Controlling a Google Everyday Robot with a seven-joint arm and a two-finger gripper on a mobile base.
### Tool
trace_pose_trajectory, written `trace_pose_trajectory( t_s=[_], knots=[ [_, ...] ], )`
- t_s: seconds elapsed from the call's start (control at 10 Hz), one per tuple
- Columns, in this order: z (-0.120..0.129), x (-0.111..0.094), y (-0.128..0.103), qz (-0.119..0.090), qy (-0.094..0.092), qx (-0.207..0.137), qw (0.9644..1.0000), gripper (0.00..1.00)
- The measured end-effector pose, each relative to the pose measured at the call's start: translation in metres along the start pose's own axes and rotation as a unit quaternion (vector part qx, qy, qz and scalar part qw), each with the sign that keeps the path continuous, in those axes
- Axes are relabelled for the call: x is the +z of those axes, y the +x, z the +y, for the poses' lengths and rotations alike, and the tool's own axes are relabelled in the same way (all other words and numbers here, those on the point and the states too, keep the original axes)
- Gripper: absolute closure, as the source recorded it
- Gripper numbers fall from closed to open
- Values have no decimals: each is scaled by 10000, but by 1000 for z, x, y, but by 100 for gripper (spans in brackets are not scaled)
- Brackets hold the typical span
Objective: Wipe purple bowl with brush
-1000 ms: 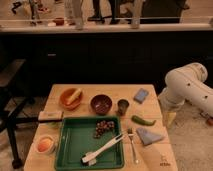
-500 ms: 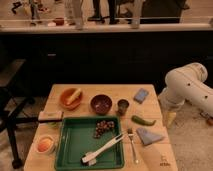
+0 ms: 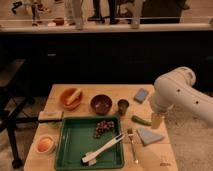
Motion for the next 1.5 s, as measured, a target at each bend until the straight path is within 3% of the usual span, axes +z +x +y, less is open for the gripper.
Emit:
trace_pose_trajectory(
  t_s=[0.3, 0.6, 1.0, 1.5],
  knots=[
    [20, 11, -28, -148, -19, -155, 9998, 20],
    [35, 45, -59, -229, -272, -367, 9987, 20],
    [44, 64, -91, -247, -535, -567, 9966, 20],
    [58, 65, -102, -224, -592, -149, 9979, 20]
  ],
)
